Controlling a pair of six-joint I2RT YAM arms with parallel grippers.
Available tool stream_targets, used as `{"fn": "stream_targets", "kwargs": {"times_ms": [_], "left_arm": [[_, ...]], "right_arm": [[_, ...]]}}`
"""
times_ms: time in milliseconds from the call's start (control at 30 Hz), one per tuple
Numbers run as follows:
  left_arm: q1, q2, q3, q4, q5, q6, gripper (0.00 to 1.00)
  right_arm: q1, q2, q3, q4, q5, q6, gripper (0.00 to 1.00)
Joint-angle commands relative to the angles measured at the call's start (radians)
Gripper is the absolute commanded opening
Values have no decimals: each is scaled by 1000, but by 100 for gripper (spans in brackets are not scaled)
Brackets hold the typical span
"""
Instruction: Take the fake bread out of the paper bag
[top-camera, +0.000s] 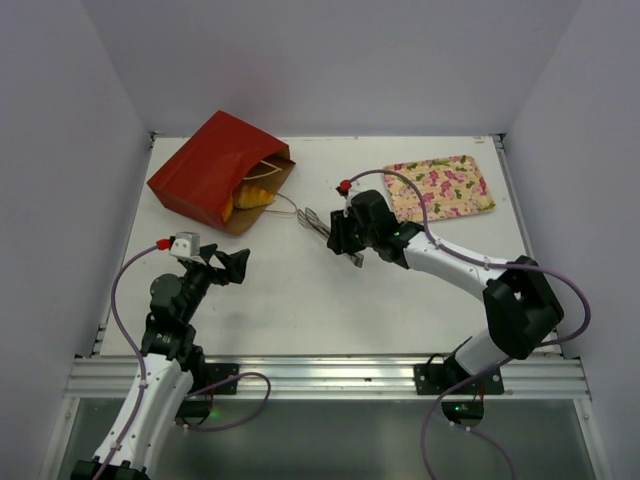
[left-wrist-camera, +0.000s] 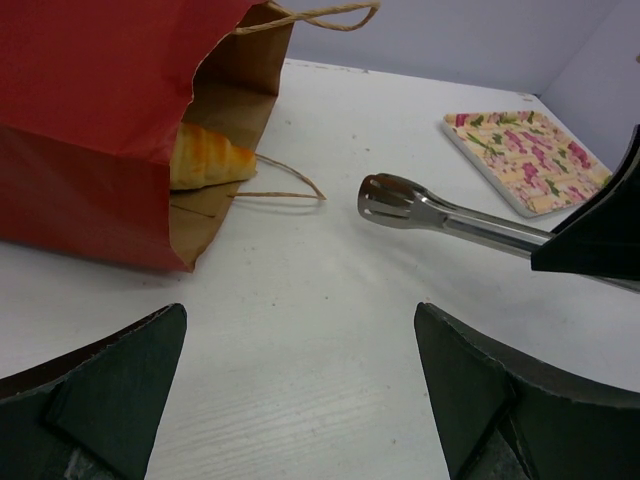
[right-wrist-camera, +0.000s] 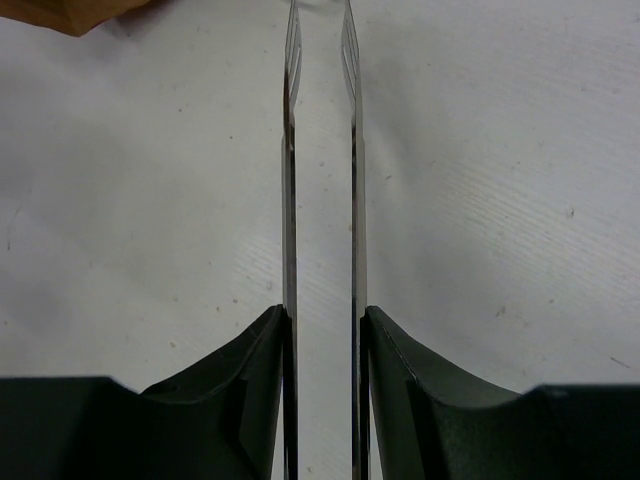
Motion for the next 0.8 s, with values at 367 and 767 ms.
{"fn": "stream_targets", "kwargs": {"times_ms": [367, 767], "left_arm": [[-2, -2, -3, 48, 4, 3, 100], [-2, -5, -5, 48, 4, 3, 100]], "right_arm": [[-2, 105, 139, 20, -81, -19, 41], [-2, 209, 291, 3, -125, -8, 45]]}}
